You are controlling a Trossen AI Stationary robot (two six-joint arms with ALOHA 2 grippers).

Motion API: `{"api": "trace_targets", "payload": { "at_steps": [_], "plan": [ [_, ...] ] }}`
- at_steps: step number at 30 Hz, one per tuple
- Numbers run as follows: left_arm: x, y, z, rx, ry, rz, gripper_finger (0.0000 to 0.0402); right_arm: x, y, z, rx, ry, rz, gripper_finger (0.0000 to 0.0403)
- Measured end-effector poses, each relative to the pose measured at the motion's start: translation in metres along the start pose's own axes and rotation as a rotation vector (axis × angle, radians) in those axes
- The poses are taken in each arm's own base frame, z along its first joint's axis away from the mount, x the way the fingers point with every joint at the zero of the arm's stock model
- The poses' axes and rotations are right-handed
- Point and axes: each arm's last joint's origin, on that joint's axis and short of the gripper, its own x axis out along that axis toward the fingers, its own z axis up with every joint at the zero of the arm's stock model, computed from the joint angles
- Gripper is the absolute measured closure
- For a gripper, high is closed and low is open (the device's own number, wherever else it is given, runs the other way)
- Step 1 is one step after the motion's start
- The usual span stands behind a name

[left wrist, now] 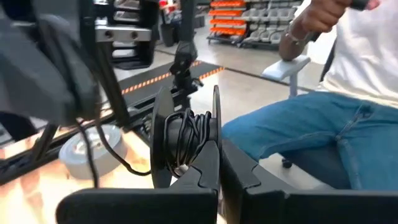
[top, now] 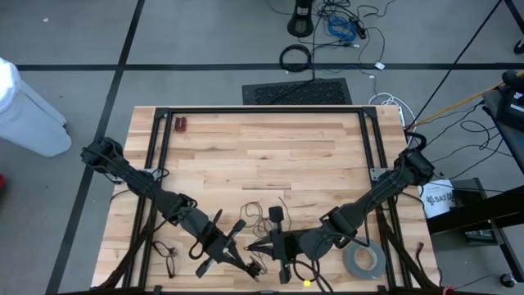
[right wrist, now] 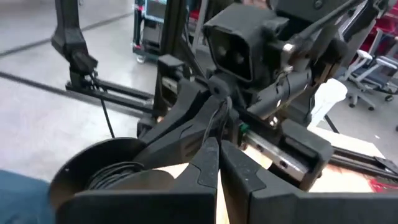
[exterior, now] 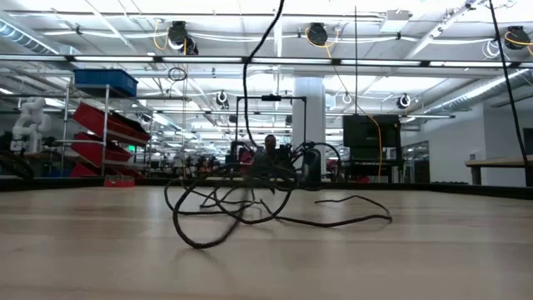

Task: Coil cords
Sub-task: Coil the black wire on the spool

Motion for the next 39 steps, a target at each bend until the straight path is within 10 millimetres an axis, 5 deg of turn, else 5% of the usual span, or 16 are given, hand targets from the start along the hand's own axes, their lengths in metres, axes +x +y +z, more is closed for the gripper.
{"api": "trace_targets", "payload": {
  "at_steps": [15,22,39],
  "plan": [
    [-0.019,-0.011,0.025,0.033,-0.073,0.009,0.0402,-0.004,-0.001,-0.02,-0.007,0.235,-0.027,0.0403],
    [-0.034,-0.024,0.035,0.077,0.002,0.168,0.0402,-0.006,0.001,-0.027,0.048,0.309,0.035,0.04],
    [-0.062,-0.047,0.054,0.086,0.022,0.339,0.0402,-0.026,0.015,-0.046,0.127,0.483,-0.096,0.0324]
  ]
}}
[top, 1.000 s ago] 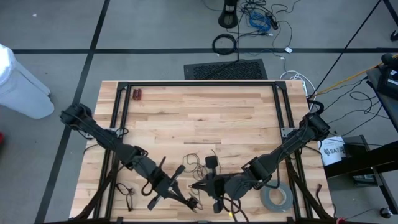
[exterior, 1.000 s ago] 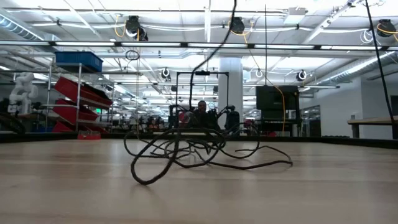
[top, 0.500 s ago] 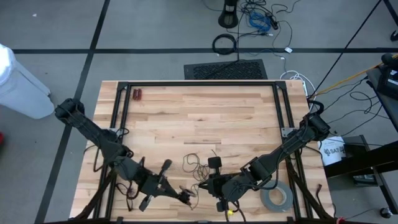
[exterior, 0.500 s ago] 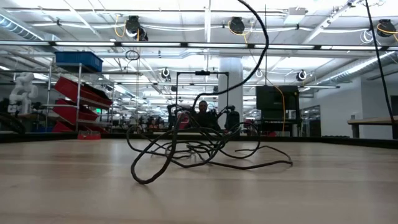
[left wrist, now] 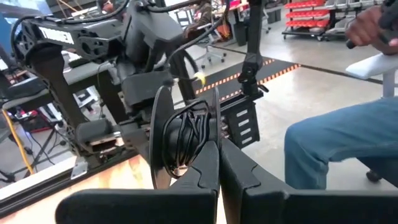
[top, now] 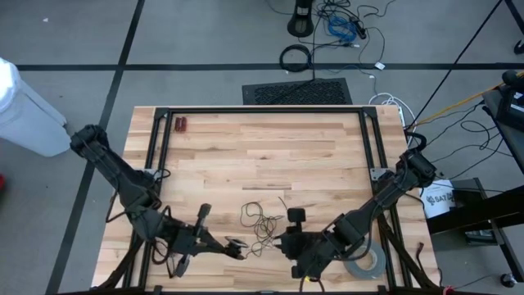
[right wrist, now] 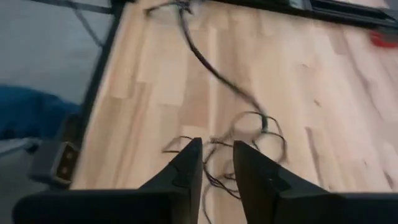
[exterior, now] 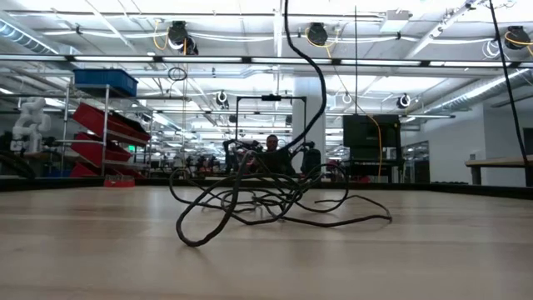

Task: Coil cords
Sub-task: Coil the black wire on the spool

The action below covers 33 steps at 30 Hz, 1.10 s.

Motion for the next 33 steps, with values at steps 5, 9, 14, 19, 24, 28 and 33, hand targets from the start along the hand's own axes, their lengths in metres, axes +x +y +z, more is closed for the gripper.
{"api": "trace_targets", "payload": {
  "at_steps": [5,9,14,19,24,28,33],
  "plan": [
    [-0.003,-0.004,0.001,0.004,0.001,-0.015,0.0402,-0.009,0.016,0.004,0.051,-0.096,0.035,0.0323],
    [-0.004,-0.006,0.001,0.014,-0.001,-0.023,0.0402,-0.021,0.033,0.006,0.04,-0.171,0.105,0.0323],
    [-0.005,-0.008,0.002,0.007,-0.003,-0.031,0.0402,-0.026,0.041,0.011,0.045,-0.25,0.146,0.0323],
    [-0.005,-0.008,0.002,0.022,-0.004,-0.031,0.0402,-0.017,0.043,0.02,-0.023,-0.337,0.137,0.0317],
    [-0.005,-0.008,0.002,0.029,-0.007,-0.03,0.0402,0.003,0.034,0.022,-0.083,-0.326,0.083,0.0277],
    [-0.005,-0.008,0.002,0.078,-0.006,-0.031,0.0402,0.009,0.028,0.023,-0.161,-0.328,0.012,0.0244],
    [-0.004,-0.008,0.002,0.107,-0.007,-0.028,0.0402,0.012,0.02,0.027,-0.23,-0.33,-0.022,0.0235]
  ]
}}
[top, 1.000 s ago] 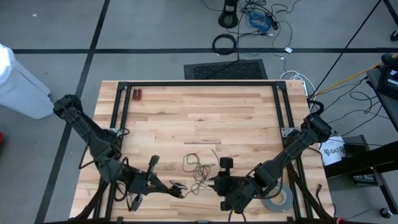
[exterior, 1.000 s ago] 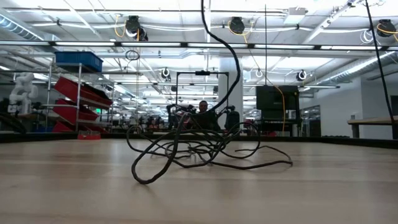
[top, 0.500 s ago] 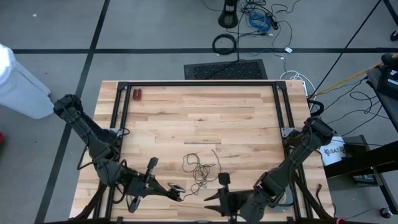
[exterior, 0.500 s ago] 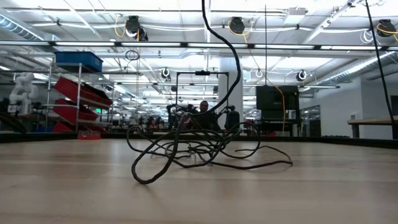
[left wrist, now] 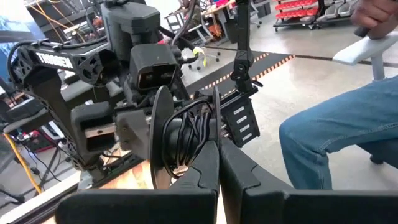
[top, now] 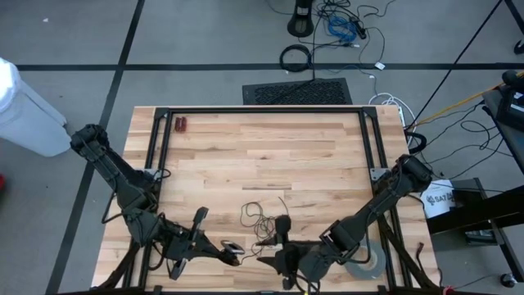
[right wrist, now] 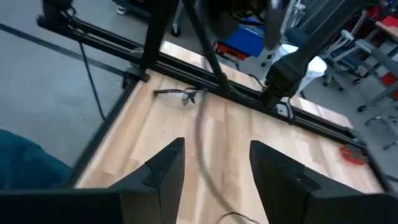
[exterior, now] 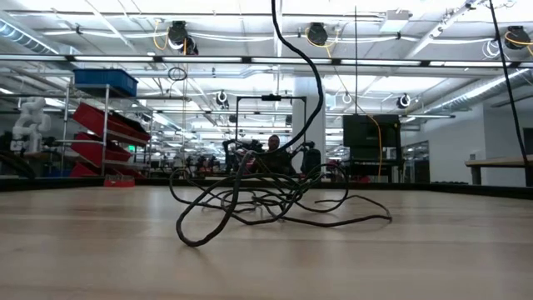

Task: Coil cords
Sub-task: Coil the black wire on the spool

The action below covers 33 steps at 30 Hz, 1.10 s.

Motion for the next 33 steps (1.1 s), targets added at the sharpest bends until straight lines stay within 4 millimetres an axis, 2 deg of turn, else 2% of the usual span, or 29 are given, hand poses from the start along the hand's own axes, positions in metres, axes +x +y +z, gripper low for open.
{"api": "trace_targets", "payload": {
  "at_steps": [9,18,25,29,33],
  "plan": [
    [-0.005,0.006,0.007,-0.013,-0.018,0.043,0.0402,0.01,-0.014,-0.007,-0.07,0.066,0.006,0.0251],
    [-0.008,0.007,0.007,-0.012,-0.014,0.04,0.0402,0.018,-0.024,-0.008,-0.016,0.054,0.296,0.0252],
    [-0.008,0.007,0.007,-0.043,-0.014,0.039,0.0402,0.017,-0.042,-0.001,0.016,0.03,0.272,0.0256],
    [-0.008,0.007,0.007,-0.046,-0.015,0.038,0.0402,0.017,-0.043,-0.002,0.009,0.043,0.279,0.0278],
    [-0.008,0.006,0.007,-0.047,-0.016,0.036,0.0401,0.018,-0.044,-0.003,0.015,0.053,0.305,0.0329]
  ]
}}
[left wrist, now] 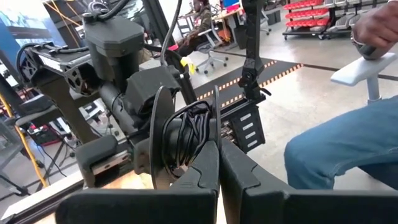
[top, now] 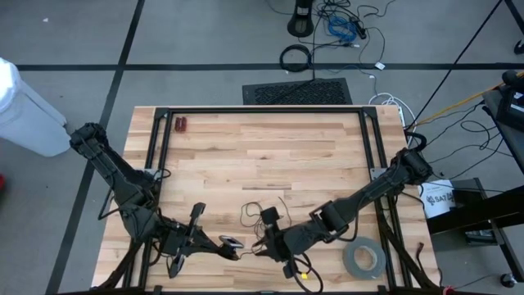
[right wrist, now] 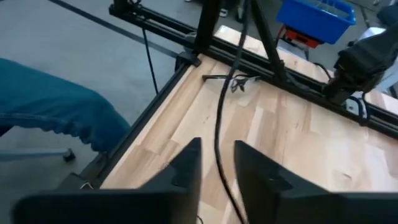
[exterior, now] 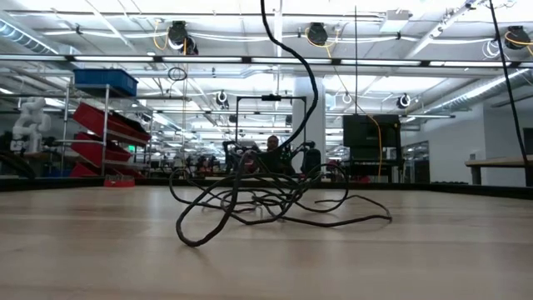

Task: Coil cords
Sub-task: Coil the black wire on the spool

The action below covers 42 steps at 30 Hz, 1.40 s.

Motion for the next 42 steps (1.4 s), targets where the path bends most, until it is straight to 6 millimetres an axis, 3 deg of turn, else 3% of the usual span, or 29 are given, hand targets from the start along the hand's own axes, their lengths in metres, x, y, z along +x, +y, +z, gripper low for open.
{"api": "trace_targets", "payload": {
  "at_steps": [4,12,20,25,34,42],
  "plan": [
    [-0.002,-0.005,0.001,0.003,-0.007,-0.02,0.0402,-0.001,0.0,0.002,-0.004,-0.017,0.021,0.0391],
    [-0.006,-0.013,0.004,0.046,-0.022,-0.055,0.0402,-0.019,-0.009,0.013,0.04,-0.065,0.134,0.04],
    [-0.006,-0.012,0.004,0.059,-0.02,-0.05,0.0401,-0.023,-0.019,0.008,0.134,0.005,0.232,0.0383],
    [-0.006,-0.012,0.004,0.057,-0.02,-0.051,0.0401,-0.011,-0.025,-0.003,0.164,0.071,0.261,0.0341],
    [-0.006,-0.014,0.003,0.038,-0.01,-0.057,0.0402,0.014,-0.024,-0.01,0.152,0.027,0.372,0.0267],
    [-0.006,-0.014,0.0,0.001,0.027,-0.06,0.0401,0.012,-0.03,-0.009,0.178,0.018,0.368,0.0272]
  ]
}}
